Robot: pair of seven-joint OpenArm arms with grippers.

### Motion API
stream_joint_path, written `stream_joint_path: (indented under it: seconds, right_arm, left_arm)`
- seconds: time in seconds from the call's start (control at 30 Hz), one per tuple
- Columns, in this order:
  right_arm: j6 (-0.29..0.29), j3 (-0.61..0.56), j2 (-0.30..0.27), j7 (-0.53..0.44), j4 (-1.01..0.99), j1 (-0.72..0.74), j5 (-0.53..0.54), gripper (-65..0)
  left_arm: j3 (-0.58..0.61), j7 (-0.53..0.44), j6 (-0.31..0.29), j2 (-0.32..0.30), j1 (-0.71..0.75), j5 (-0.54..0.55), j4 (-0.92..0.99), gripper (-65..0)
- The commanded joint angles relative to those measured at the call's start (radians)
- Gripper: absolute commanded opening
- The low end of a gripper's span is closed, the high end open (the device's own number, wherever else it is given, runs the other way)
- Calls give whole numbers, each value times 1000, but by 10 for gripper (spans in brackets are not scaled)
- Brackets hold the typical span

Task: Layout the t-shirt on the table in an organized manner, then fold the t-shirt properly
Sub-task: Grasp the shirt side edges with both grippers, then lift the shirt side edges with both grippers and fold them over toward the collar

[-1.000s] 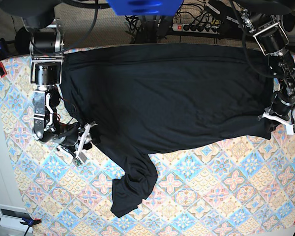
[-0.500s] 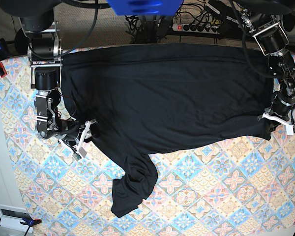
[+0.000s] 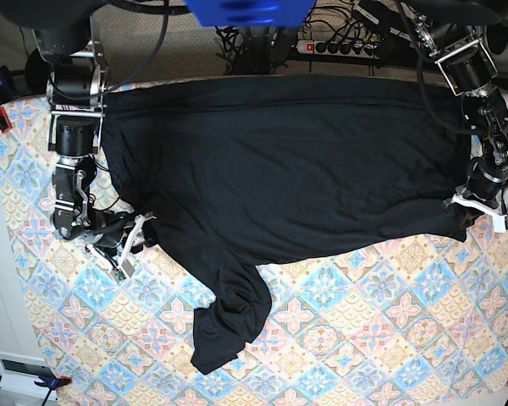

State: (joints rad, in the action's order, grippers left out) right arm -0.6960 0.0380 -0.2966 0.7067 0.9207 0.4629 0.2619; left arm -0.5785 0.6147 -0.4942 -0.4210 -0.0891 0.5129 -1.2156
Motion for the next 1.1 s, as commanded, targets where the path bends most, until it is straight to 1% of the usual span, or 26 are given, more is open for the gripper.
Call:
stream_joint_path:
  seconds: [0.0, 0.07, 0.17, 0.23, 0.4, 0.43, 0.5, 0.63, 0.67, 0.77, 0.87, 1.0, 1.07]
  right_arm:
    - [-2, 3, -14, -14, 13, 29, 15, -417]
    - [-2, -5, -14, -9, 13, 27, 15, -417]
    - [-2, -72, -14, -12, 13, 18, 17, -417]
    - [-2, -97, -13, -17, 14, -2, 17, -417]
    - [-2, -119, -10, -19, 13, -14, 17, -421]
    - [-2, -119, -10, -17, 11, -14, 17, -432]
    - [-2, -119, -10, -15, 11, -16, 17, -477]
    - [-2, -109, -10, -9, 11, -16, 18, -628]
    - [-2, -109, -10, -8, 11, -16, 18, -650]
    - [-2, -106, -13, -6, 33, -28, 26, -647]
    - [-2, -45, -13, 32, 123, -83, 67, -650]
    - [-2, 49, -13, 104, 269, -154, 99, -650]
    - [-2, 72, -13, 132, 332, -177, 106, -650]
  left_arm:
    - [-5, -23, -5, -23, -16, 17, -19, -650]
    - [-5, -23, -5, -22, -18, 17, -19, -650]
    - [-5, -23, -5, -22, -18, 16, -19, -650]
    - [-5, -23, -5, -22, -18, 14, -19, -650]
    - [-5, -23, -5, -25, -16, 17, -19, -650]
    - [-5, -23, -5, -25, -16, 17, -19, -650]
    - [-5, -25, -5, -23, -16, 16, -19, -650]
    - [-5, -25, -5, -20, -19, 17, -19, -650]
    - [-5, -25, -5, -19, -21, 17, -19, -650]
    - [-5, -25, -5, -19, -22, 19, -19, -650]
    - [-5, -23, -7, -23, -19, 20, -20, -650]
    - [-11, -23, -67, -26, -14, 20, -20, -650]
    - [-15, -26, -71, -26, 2, 20, -20, -650]
